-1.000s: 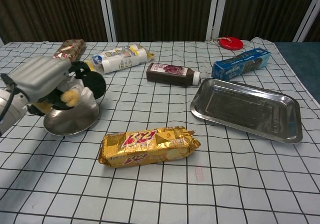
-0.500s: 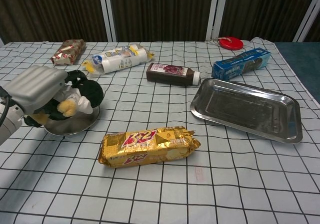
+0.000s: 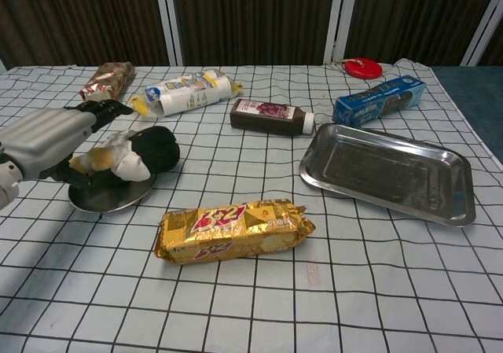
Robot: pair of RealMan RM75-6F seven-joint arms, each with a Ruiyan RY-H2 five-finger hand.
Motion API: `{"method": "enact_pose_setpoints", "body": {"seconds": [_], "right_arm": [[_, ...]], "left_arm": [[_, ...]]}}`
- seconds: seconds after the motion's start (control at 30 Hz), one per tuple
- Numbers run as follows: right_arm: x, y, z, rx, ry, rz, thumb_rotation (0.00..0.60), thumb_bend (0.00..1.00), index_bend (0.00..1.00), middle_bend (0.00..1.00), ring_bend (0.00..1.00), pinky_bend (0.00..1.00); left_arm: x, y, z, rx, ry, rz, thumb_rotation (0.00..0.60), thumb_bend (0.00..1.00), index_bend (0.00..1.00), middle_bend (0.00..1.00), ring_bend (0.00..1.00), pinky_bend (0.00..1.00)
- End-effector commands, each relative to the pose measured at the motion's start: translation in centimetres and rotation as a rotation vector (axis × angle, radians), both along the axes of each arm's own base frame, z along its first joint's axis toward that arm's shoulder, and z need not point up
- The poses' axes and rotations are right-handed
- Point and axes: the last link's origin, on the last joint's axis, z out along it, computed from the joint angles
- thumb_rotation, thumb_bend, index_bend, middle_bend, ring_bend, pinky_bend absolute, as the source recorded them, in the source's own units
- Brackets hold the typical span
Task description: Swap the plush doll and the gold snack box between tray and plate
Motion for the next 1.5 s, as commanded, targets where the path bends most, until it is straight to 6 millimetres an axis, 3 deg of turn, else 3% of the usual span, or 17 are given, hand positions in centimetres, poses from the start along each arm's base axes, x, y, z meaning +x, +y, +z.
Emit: {"method": "enact_pose_setpoints", "body": {"seconds": [0.03, 0.23, 0.43, 0.53, 0.73, 0.97, 1.27, 1.5], "right_arm": [[0.0, 0.0, 0.0, 0.001, 0.001, 0.000, 0.600, 0.11, 0.00, 0.00, 0.00, 0.00], [0.0, -0.2, -0.2, 0.017, 0.001, 0.004, 0.600, 0.11, 0.00, 0.00, 0.00, 0.00], [0.2, -1.2, -1.3, 0.079, 0.008, 0.016, 0.600, 0.11, 0.00, 0.00, 0.00, 0.00], [1.2, -2.4, -2.3, 0.127, -0.011, 0.047, 0.600, 0.11, 0.00, 0.00, 0.00, 0.00], [4.6, -5.1, -5.3, 0.305, -0.070, 0.130, 0.600, 0.11, 0.00, 0.00, 0.00, 0.00], [10.6, -8.9, -10.5, 0.516, -0.041, 0.254, 0.600, 0.11, 0.00, 0.00, 0.00, 0.00], [16.3, -11.4, -15.7, 0.704, -0.017, 0.331, 0.600, 0.11, 0.06, 0.02, 0.03, 0.00], [19.2, -12.6, -19.4, 0.777, 0.003, 0.349, 0.600, 0.11, 0.11, 0.08, 0.08, 0.05]], "left_arm": [[-0.4, -0.3, 1.1, 0.005, 0.019, 0.012, 0.600, 0.44, 0.00, 0.00, 0.00, 0.15], [-2.3, -1.9, 5.6, 0.080, 0.030, 0.046, 0.600, 0.44, 0.02, 0.02, 0.00, 0.15], [-7.3, -6.6, 10.7, 0.111, 0.036, 0.081, 0.600, 0.43, 0.07, 0.06, 0.00, 0.14], [-9.2, -8.6, 12.1, 0.118, -0.021, 0.129, 0.600, 0.43, 0.08, 0.07, 0.00, 0.13], [-11.5, -10.5, 13.3, 0.134, -0.017, 0.168, 0.600, 0.43, 0.08, 0.07, 0.00, 0.13], [-11.5, -11.0, 14.6, 0.168, 0.040, 0.168, 0.600, 0.43, 0.09, 0.08, 0.00, 0.12], [-11.3, -11.1, 15.2, 0.186, 0.020, 0.186, 0.600, 0.43, 0.09, 0.09, 0.00, 0.12], [-11.6, -11.0, 15.4, 0.190, 0.007, 0.199, 0.600, 0.43, 0.09, 0.09, 0.00, 0.12]]}}
